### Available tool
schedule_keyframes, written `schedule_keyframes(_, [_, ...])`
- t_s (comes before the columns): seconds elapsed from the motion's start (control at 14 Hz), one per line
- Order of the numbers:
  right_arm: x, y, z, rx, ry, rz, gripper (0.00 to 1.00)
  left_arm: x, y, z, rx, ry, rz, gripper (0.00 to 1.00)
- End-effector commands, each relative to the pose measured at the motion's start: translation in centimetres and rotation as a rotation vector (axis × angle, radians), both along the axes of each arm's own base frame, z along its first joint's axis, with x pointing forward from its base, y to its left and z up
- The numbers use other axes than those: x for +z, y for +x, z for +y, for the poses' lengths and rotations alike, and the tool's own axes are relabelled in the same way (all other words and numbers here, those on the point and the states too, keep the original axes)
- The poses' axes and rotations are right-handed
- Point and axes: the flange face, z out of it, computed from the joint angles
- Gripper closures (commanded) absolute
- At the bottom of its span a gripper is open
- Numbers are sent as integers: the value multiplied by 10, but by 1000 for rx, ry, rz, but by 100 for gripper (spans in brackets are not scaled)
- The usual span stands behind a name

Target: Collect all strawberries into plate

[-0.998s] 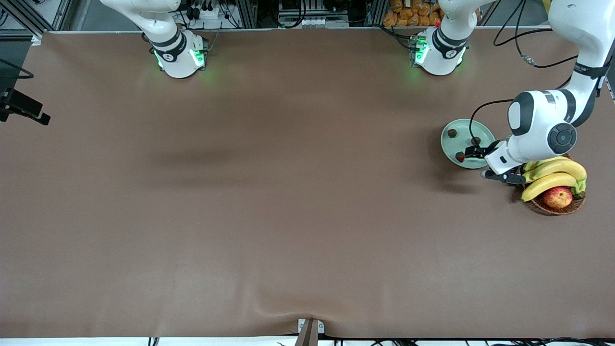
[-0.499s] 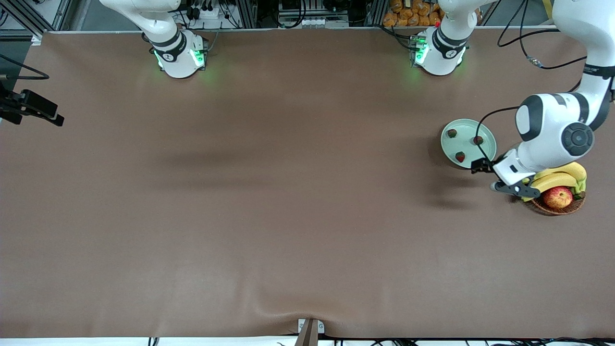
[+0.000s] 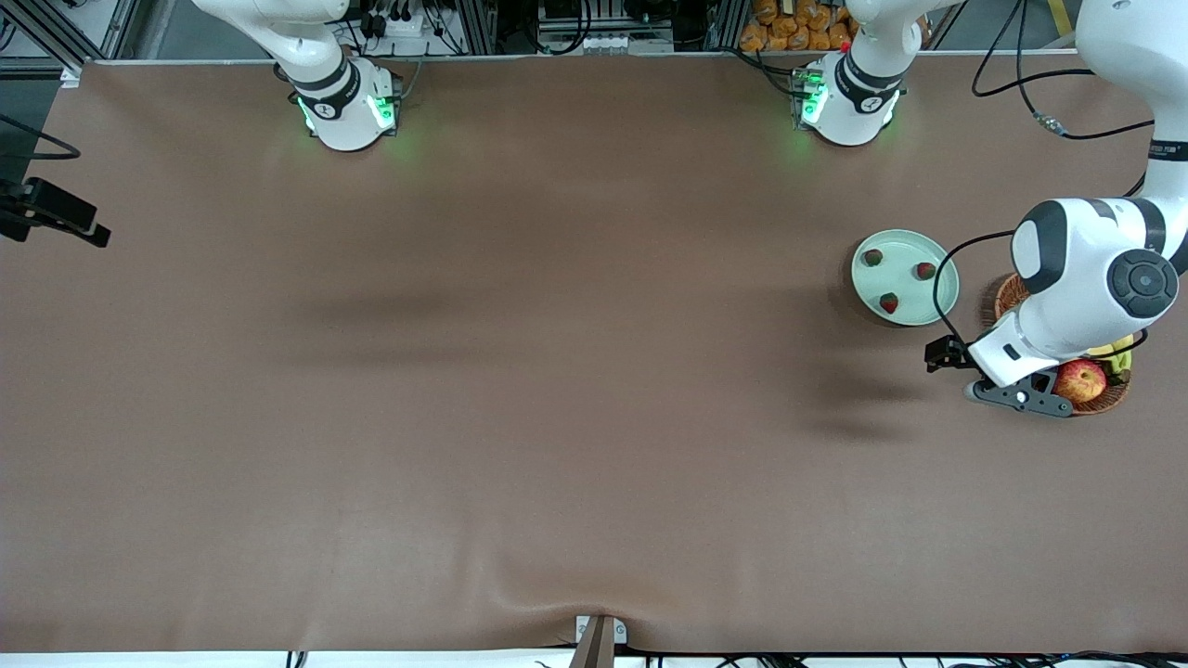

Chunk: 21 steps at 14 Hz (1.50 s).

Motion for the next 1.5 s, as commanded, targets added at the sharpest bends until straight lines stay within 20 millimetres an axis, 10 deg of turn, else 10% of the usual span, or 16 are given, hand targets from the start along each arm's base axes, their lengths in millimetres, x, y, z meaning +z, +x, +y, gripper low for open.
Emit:
schedule_keyframes(0.0, [9, -3, 4, -13, 1, -7, 0, 10, 17, -13, -34, 18, -24, 0])
schedule_keyframes(0.93, [10, -3, 11, 1, 0, -6, 0, 77, 44, -57, -86, 117, -157, 0])
schedule_keyframes(1.43, [10, -4, 12, 3, 0, -4, 0, 183, 28, -52, -31, 84, -75, 0])
